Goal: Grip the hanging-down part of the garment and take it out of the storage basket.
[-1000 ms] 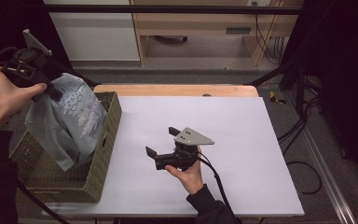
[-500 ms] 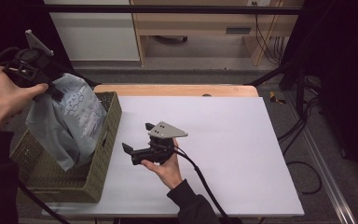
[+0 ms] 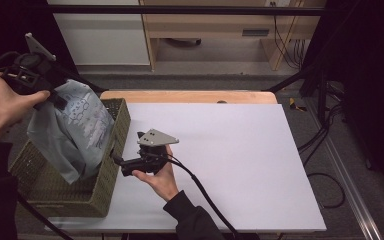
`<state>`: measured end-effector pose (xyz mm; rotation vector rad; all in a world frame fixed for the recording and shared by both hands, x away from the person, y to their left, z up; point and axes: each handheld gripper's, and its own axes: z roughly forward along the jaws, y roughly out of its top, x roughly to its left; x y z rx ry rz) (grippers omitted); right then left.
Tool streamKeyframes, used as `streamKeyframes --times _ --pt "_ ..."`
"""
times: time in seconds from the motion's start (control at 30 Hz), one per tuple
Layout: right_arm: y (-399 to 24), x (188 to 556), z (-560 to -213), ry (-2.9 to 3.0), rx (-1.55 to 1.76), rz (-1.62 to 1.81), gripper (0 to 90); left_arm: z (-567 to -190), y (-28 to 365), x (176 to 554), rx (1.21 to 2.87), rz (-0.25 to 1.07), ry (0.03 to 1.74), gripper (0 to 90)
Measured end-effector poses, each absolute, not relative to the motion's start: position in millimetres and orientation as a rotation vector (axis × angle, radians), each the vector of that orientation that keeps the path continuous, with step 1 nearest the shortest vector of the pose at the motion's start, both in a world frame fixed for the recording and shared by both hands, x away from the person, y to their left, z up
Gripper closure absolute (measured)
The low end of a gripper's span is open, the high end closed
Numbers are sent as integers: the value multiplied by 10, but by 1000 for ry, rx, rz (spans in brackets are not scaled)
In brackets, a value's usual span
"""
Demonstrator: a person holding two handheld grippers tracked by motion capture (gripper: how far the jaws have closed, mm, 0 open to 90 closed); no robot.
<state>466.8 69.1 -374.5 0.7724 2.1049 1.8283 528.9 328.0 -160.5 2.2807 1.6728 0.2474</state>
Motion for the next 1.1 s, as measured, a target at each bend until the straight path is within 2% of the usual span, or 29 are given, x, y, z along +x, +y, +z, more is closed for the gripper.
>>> streamKeyframes --times 0.87,1.03,1.1 --pt "1514 4667 -3884 2237 701 1785 75 -1561 3256 5278 2277 258 1649 862" --pt "1625 4683 -3931 2249 689 1766 141 -1553 3246 5269 2282 262 1648 862" --pt "1697 4691 -3958 2250 690 1729 286 -1551 3239 5262 2287 263 1641 862"
